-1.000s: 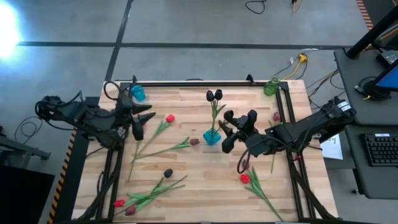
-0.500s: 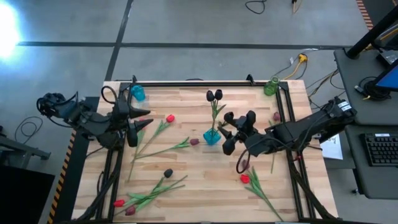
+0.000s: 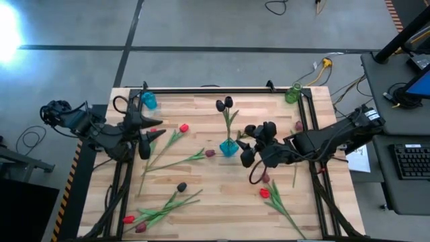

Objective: Sort flowers into vase by color
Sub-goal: Put the black flower into the right blue vase

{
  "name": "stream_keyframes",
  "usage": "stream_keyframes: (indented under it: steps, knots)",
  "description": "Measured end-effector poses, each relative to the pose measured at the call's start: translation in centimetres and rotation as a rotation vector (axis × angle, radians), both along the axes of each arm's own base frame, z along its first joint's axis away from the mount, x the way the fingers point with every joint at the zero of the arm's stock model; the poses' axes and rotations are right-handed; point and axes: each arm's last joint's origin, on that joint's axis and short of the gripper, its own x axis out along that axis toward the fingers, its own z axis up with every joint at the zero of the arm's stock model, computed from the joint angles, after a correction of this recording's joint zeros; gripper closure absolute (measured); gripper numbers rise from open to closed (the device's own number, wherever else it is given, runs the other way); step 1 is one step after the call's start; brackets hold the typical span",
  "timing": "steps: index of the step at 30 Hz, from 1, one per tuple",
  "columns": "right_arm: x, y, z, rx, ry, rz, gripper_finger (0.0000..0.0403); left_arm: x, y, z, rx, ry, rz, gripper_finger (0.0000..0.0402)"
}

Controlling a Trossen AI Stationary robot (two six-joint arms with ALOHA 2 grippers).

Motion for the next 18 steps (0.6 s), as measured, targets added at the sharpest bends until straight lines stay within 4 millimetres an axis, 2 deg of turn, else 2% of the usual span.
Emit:
stream_keyframes:
  steps: [8, 18]
  knots:
    - [0.1, -1.8, 0.8, 0.085, 0.100, 0.053, 0.0129, 0.0, 0.0, -0.2, 0.006, 0.020, -0.006, 0.0249]
    - [-1.2, -3.6, 2.1, 0.082, 0.307, 0.050, 0.0127, -0.2, 0.0, -0.5, -0.021, 0.057, -0.040, 0.0249]
